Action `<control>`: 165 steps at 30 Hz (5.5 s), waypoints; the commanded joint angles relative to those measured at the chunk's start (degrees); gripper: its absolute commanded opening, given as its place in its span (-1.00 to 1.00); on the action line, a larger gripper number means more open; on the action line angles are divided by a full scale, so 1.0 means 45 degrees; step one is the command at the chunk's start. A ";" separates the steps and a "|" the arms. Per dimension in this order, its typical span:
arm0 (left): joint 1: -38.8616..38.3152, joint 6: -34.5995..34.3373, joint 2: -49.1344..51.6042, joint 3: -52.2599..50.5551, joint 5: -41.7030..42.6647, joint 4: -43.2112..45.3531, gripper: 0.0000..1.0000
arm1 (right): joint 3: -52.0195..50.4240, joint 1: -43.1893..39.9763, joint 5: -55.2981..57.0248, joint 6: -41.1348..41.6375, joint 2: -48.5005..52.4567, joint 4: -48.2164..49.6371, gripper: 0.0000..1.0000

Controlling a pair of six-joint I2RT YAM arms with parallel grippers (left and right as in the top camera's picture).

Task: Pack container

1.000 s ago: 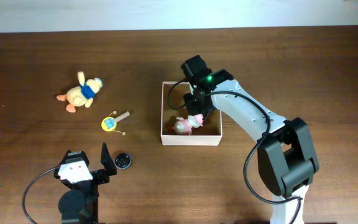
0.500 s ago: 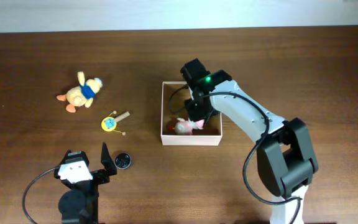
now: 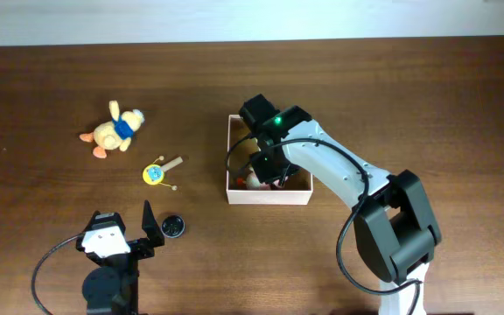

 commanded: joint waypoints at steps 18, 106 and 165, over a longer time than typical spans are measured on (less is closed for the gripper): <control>0.0049 0.0204 -0.0097 -0.0083 0.0165 0.0034 0.98 | -0.0131 0.0160 -0.0165 0.0000 0.0117 -0.0471 -0.38; 0.0049 0.0204 -0.0097 -0.0083 0.0165 0.0034 0.98 | 0.0015 0.0151 -0.0369 -0.0505 0.1171 0.0039 -0.60; 0.0049 0.0204 -0.0097 -0.0083 0.0165 0.0034 0.99 | 0.7538 -0.5221 0.4828 0.1996 0.1166 -0.2108 0.86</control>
